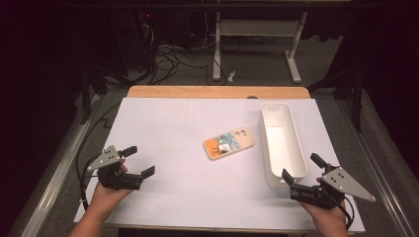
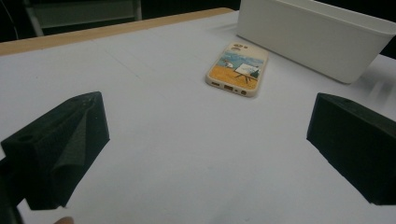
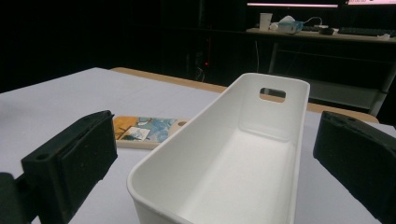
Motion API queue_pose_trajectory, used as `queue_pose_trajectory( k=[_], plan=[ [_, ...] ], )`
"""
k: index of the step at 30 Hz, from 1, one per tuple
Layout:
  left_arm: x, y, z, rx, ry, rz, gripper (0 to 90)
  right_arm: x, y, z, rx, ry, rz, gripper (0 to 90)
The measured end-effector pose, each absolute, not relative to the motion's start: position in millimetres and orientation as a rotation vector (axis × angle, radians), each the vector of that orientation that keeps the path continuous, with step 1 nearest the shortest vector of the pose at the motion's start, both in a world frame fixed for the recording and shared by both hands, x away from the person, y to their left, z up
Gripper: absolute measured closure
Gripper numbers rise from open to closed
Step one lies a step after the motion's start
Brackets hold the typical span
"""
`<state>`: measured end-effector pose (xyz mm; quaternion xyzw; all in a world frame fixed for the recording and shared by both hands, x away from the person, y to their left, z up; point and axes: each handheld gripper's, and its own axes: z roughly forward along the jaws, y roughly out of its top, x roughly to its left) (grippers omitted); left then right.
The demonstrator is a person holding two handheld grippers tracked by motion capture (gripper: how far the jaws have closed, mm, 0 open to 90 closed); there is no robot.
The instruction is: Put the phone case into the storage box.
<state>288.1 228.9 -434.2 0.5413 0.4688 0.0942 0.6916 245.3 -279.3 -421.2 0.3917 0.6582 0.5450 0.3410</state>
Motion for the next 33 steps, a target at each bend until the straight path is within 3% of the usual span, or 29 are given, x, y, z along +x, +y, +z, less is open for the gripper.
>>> queue_pose_trajectory(
  k=[18,33],
  plan=[
    [289,223,-436,1.244,1.051,0.172,0.1,246,-279,-422,1.018,1.719,1.415,0.0],
    [322,201,-400,1.273,1.058,0.198,0.1,244,-282,-421,1.025,1.705,1.418,0.0]
  ],
)
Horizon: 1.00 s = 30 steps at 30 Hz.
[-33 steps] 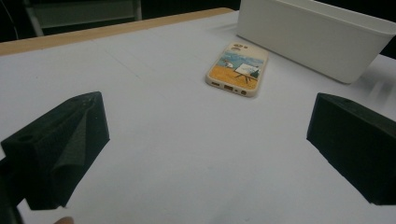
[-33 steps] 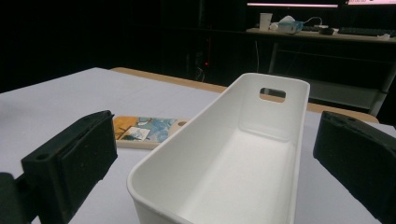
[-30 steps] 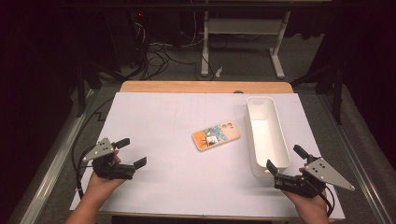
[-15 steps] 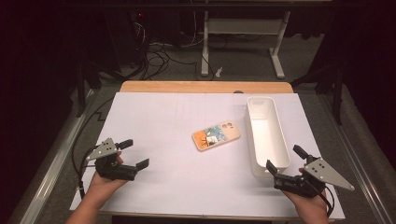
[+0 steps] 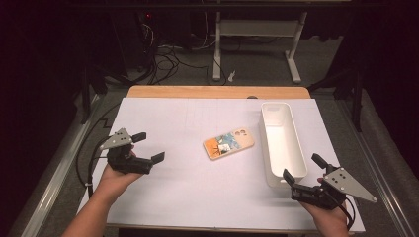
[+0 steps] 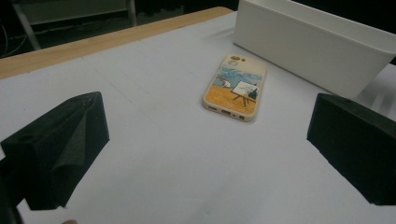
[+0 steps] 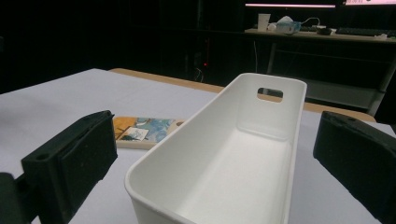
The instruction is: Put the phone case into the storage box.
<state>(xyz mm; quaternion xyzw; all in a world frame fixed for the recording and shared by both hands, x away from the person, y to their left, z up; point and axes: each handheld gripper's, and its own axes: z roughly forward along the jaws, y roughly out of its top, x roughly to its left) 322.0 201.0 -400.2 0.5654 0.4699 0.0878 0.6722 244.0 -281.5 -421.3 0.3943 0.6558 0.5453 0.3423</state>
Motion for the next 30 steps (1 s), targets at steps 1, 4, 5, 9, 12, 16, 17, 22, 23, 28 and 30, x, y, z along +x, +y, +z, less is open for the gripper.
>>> queue_pose_trajectory(
  k=[1,4,5,9,12,16,17,22,23,28,30],
  plan=[
    [324,200,-400,1.277,1.059,0.201,0.1,244,-282,-421,1.025,1.705,1.420,0.0],
    [333,197,-397,1.273,1.067,0.191,0.1,244,-282,-421,1.024,1.706,1.417,0.0],
    [335,196,-397,1.277,1.068,0.190,0.1,244,-282,-421,1.025,1.705,1.416,0.0],
    [346,191,-395,1.282,1.073,0.183,0.1,244,-282,-421,1.026,1.702,1.416,0.0],
    [352,185,-393,1.296,1.071,0.181,0.1,244,-282,-421,1.027,1.704,1.416,0.0],
    [362,177,-388,1.307,1.067,0.173,0.1,244,-282,-422,1.027,1.706,1.413,0.0],
    [364,176,-387,1.310,1.067,0.172,0.1,244,-282,-422,1.028,1.705,1.412,0.0],
    [376,162,-383,1.335,1.051,0.161,0.1,244,-283,-422,1.034,1.701,1.414,0.0],
    [380,156,-382,1.353,1.046,0.156,0.0,244,-283,-422,1.034,1.701,1.414,0.1],
    [393,131,-385,1.393,1.033,0.142,0.1,245,-283,-422,1.036,1.703,1.416,0.0],
    [398,120,-387,1.405,1.026,0.124,0.1,245,-283,-423,1.036,1.704,1.415,0.0]
  ],
)
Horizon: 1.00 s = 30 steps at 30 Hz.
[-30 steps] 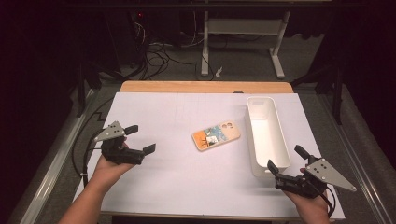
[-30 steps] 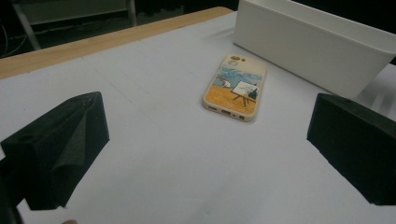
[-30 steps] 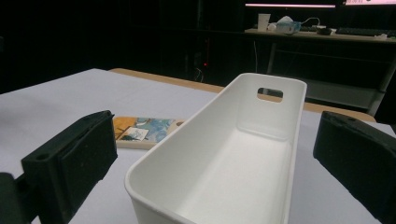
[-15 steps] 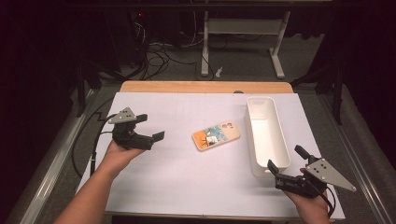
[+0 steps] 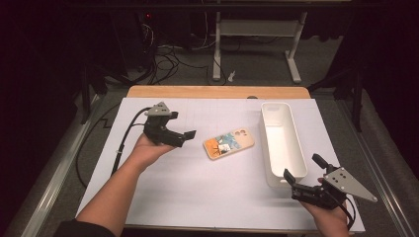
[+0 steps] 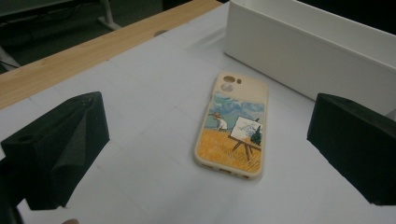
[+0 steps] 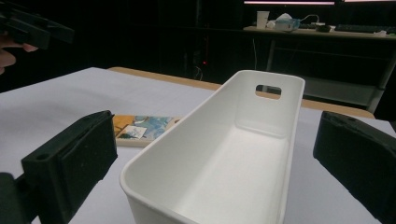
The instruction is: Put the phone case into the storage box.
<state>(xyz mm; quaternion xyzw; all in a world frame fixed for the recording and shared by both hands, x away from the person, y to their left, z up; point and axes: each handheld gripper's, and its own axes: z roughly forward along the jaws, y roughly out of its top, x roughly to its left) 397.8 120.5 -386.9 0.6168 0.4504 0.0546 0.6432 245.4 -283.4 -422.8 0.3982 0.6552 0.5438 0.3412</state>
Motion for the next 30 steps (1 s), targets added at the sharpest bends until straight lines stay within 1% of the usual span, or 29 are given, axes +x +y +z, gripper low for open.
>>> queue_pose_trajectory(
  k=[5,14,22,30],
  plan=[
    [409,96,-398,1.449,1.032,0.099,0.1,246,-285,-424,1.040,1.707,1.417,0.0],
    [425,57,-436,1.585,1.061,0.057,0.1,246,-287,-425,1.048,1.703,1.425,0.1],
    [426,36,-467,1.712,1.067,0.050,0.0,246,-288,-425,1.053,1.702,1.434,0.1],
    [424,21,-481,1.790,1.040,0.078,0.1,246,-288,-425,1.051,1.699,1.437,0.1]
  ],
)
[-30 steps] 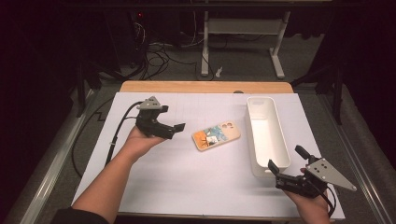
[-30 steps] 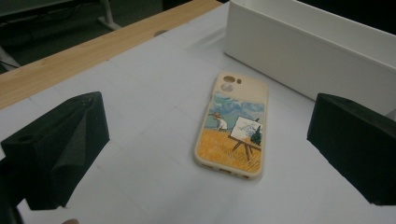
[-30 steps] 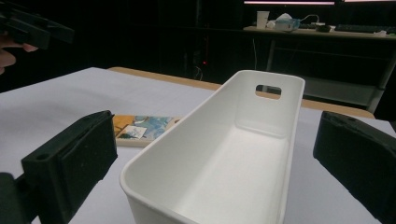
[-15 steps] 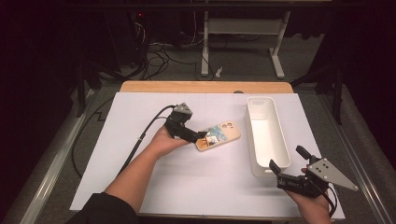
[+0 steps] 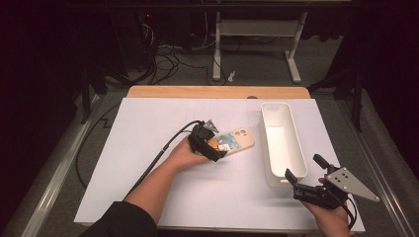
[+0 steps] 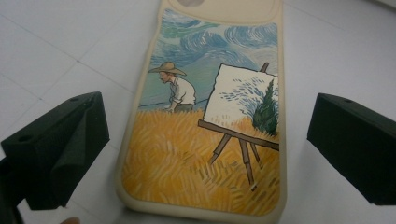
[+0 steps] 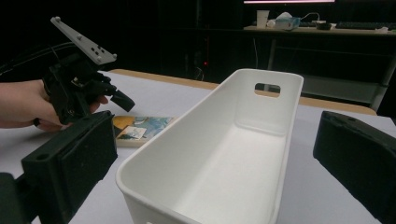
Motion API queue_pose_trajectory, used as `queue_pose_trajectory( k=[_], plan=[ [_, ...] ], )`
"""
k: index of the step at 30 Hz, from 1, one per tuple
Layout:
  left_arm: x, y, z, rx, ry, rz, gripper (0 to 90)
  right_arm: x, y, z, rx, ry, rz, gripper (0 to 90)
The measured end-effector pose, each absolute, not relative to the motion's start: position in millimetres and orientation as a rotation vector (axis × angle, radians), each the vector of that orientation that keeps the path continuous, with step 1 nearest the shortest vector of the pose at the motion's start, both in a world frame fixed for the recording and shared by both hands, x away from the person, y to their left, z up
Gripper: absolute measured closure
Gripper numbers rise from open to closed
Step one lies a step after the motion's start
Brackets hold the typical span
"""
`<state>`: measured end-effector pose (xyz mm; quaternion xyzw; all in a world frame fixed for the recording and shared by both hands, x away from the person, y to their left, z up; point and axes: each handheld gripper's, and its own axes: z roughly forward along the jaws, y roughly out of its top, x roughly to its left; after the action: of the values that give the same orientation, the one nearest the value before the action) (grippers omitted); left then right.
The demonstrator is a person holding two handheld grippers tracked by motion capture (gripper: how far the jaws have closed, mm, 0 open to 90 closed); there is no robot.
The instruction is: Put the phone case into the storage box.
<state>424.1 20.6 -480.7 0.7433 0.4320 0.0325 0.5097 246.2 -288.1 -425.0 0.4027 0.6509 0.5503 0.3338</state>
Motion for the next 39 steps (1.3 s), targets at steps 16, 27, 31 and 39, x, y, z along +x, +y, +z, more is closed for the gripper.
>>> queue_pose_trajectory(
  k=[16,27,31,39],
  plan=[
    [424,17,-490,1.847,1.046,0.098,8.7,245,-289,-425,1.052,1.700,1.438,0.1],
    [414,25,-490,1.836,1.055,0.100,11.1,245,-289,-426,1.056,1.700,1.434,0.2],
    [405,38,-489,1.835,1.069,0.101,11.2,245,-289,-425,1.056,1.699,1.435,0.4],
    [380,68,-489,1.839,1.088,0.106,11.2,245,-286,-424,1.055,1.700,1.440,0.5]
  ],
)
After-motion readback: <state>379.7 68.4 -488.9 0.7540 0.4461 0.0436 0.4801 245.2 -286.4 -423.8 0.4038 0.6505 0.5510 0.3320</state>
